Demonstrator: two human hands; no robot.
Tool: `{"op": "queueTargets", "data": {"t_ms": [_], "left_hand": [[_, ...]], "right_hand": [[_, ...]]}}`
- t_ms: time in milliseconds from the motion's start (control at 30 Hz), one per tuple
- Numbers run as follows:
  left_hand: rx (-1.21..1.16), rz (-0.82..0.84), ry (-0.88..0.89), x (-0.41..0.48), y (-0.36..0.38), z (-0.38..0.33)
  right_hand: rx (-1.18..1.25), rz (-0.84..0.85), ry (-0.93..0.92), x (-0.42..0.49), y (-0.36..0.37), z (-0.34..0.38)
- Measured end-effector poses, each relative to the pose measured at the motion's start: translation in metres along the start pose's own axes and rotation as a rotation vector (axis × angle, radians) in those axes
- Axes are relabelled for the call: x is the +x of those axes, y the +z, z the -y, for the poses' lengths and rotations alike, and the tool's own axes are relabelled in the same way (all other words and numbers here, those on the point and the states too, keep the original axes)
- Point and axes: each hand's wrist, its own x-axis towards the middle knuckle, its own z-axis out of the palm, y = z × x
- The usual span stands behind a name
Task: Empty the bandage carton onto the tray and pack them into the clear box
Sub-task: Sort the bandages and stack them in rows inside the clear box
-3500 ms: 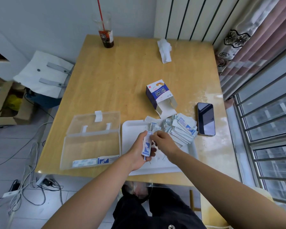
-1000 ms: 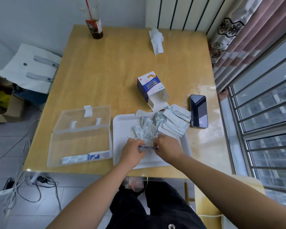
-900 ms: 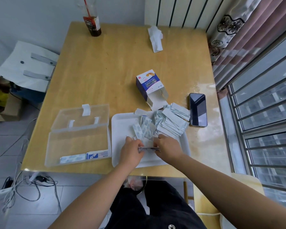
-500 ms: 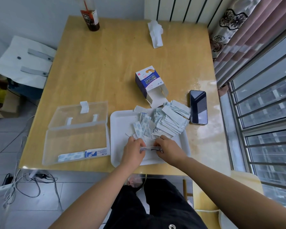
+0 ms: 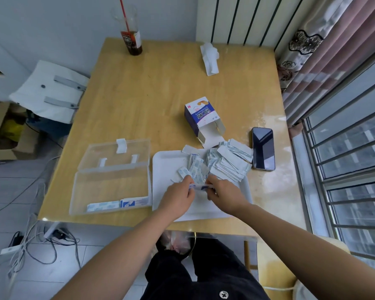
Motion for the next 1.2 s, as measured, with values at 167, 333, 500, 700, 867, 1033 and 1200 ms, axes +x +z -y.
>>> {"op": "queueTargets", "data": {"t_ms": [167, 333, 500, 700, 867, 1033, 1200], "left_hand": [[-0.057, -0.097, 0.005, -0.010, -0.049, -0.003], [-0.168, -0.275, -0.103, -0.022, -0.082, 0.023], [-0.154, -0.345, -0.177, -0.036, -0.100, 0.063], [-0.199, -0.338, -0.144, -0.054, -0.116, 0.102], [-0.271, -0.278, -0.268, -0.065, -0.124, 0.125], [-0.186, -0.164, -0.380, -0.062, -0.125, 0.152], [-0.119, -0.044, -0.362, -0.055, -0.124, 0.166]], "right_hand": [[0.073, -0.034, -0.091, 0.010, -0.018, 0.043], [0.137, 0.030, -0.183, 0.024, -0.019, 0.094], [0.149, 0.080, -0.229, 0.037, 0.000, 0.134], [0.091, 0.045, -0.292, 0.052, 0.016, 0.176], [0.037, 0.116, -0.254, 0.069, 0.028, 0.198], [-0.184, 0.090, -0.205, 0.079, 0.038, 0.212], [-0.352, 0.308, -0.097, 0.087, 0.057, 0.216]]}}
